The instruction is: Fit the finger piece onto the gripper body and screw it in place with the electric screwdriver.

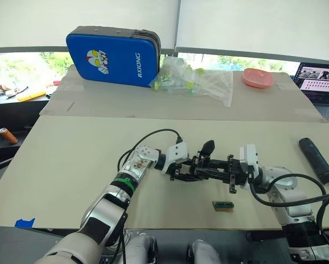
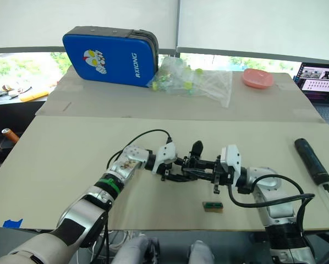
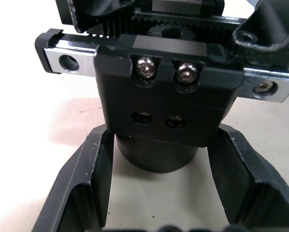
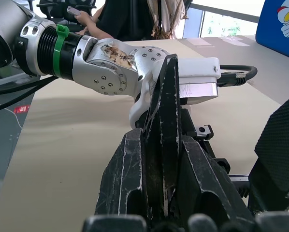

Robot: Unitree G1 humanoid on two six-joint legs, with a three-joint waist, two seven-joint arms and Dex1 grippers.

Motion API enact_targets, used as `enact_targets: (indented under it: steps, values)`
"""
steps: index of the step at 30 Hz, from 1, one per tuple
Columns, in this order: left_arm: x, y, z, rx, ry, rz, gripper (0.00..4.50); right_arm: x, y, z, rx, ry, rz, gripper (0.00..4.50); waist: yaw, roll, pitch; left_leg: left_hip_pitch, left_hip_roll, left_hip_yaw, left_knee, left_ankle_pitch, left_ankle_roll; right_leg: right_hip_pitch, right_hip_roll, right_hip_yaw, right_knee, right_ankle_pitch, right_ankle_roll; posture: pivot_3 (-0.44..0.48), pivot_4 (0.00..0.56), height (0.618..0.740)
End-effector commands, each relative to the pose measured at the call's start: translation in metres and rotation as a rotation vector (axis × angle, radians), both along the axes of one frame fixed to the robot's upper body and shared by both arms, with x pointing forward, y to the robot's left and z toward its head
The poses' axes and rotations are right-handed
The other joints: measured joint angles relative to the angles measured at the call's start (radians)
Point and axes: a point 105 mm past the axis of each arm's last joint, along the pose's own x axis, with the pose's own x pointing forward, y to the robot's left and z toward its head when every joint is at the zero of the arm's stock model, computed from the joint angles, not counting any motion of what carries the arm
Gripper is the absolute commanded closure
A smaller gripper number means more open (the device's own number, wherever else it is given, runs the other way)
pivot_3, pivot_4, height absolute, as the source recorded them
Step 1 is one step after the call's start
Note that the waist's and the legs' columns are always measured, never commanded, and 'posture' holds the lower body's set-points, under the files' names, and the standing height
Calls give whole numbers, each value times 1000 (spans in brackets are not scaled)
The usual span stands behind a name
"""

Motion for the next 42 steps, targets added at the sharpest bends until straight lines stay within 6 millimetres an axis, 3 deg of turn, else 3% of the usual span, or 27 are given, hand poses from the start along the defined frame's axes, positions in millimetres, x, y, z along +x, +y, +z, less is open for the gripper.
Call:
enact_targets:
  steps: [1, 18, 25, 36, 38, 42]
  values:
    - [-2, 5, -12, 55, 15, 3, 2186, 1, -5, -2, -15, -1, -18, 4061, 0, 0, 0, 0, 0, 0, 0, 0, 0, 0, 0, 0, 0, 0, 0, 0, 150, 740]
    - [-4, 3, -12, 51, 21, 5, 2186, -3, -8, -8, -68, 66, -24, 4064, 1, 0, 0, 1, 0, -1, 0, 0, -1, 1, -1, -1, 0, 0, 0, 0, 150, 740]
    - [-4, 3, -12, 50, 22, 7, 2186, 7, -7, -13, -128, 104, -77, 4067, 0, 0, 0, 2, 0, -1, 0, -1, -1, 2, -1, -1, 0, 0, 0, 0, 150, 740]
    - [-4, 3, -13, 49, 26, 7, 2186, 6, -5, 10, -95, 50, -48, 4067, 0, 0, -1, 4, 0, -1, 0, -1, -2, 3, -3, -1, 0, 0, 0, 0, 150, 740]
    - [-4, 2, -12, 49, 26, 8, 2186, 3, -2, 20, -54, 4, -22, 3032, 0, 0, -1, 4, 0, -1, 0, -1, -2, 3, -3, -1, 0, 0, 0, 0, 150, 740]
    - [-4, 3, -13, 48, 27, 13, 2186, -9, 7, 43, -28, -135, 49, 1646, 1, 0, -1, 3, 0, -1, 0, -1, -1, 3, -2, -1, -1, 0, 0, 0, 150, 740]
